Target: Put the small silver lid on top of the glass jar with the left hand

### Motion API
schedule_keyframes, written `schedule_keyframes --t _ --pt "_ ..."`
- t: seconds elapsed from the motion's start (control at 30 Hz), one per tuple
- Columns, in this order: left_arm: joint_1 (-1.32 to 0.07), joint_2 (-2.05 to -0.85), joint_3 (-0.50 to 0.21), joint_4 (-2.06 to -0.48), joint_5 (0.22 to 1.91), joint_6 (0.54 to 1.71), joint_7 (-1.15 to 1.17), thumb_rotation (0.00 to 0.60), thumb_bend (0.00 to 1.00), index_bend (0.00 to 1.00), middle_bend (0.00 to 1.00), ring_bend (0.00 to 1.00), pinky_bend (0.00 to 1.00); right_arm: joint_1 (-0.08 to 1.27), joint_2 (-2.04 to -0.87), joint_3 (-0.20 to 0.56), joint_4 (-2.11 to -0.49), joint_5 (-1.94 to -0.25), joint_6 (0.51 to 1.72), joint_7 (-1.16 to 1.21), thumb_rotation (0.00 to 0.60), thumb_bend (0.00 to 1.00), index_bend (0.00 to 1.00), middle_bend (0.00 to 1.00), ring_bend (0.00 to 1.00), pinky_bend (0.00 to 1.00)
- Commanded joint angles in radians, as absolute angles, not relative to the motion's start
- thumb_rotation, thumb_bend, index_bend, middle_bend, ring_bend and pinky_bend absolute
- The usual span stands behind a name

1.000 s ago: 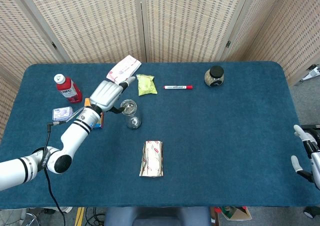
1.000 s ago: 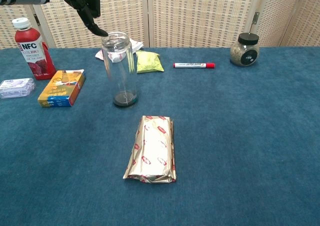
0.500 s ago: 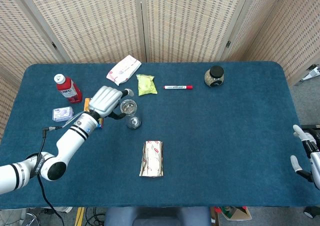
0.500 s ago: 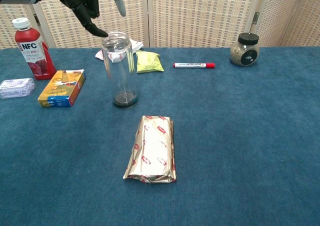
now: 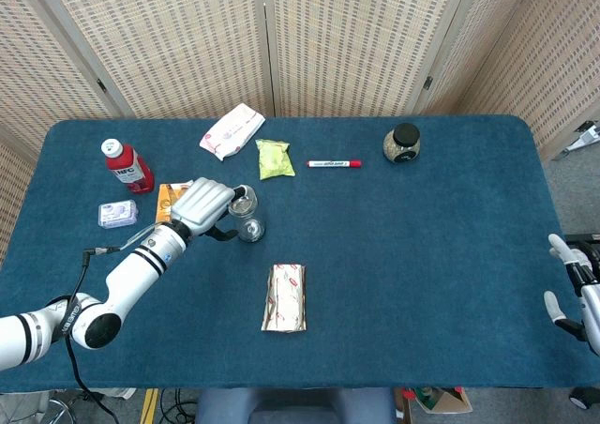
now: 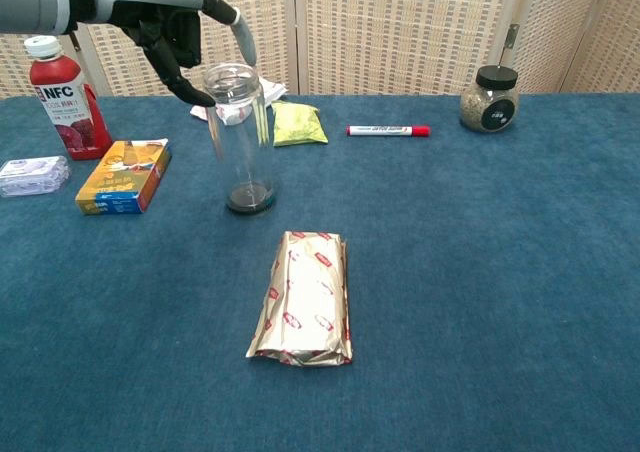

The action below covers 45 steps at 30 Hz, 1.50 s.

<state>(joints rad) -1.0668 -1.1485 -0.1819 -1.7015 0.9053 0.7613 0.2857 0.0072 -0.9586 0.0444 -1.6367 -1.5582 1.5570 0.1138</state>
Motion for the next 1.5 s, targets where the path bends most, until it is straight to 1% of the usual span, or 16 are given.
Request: schedule_keyframes --t 0.03,0.83,1.5 --pt "-1.072 -1.152 -0.180 -1.700 0.895 0.762 0.295 0.600 0.26 0.26 1.00 0.97 1.00 0.006 -0.959 0.044 -1.637 -1.557 1.558 0.114 0.600 0.42 0.05 0.24 0.07 0.13" --pt "-1.105 -1.157 -0.148 -1.703 0.815 0.756 0.369 0.600 0.26 0.26 1.00 0.97 1.00 -0.004 -0.961 0.041 -1.626 -1.554 1.566 0.123 0.600 0.42 0.05 0.24 0.07 0.13" --pt "-1.122 -1.164 -0.136 -1.701 0.795 0.762 0.391 0.600 0.26 0.26 1.00 0.97 1.00 -0.009 -0.960 0.042 -1.622 -1.552 1.570 0.128 0.600 0.42 0.05 0.24 0.07 0.13"
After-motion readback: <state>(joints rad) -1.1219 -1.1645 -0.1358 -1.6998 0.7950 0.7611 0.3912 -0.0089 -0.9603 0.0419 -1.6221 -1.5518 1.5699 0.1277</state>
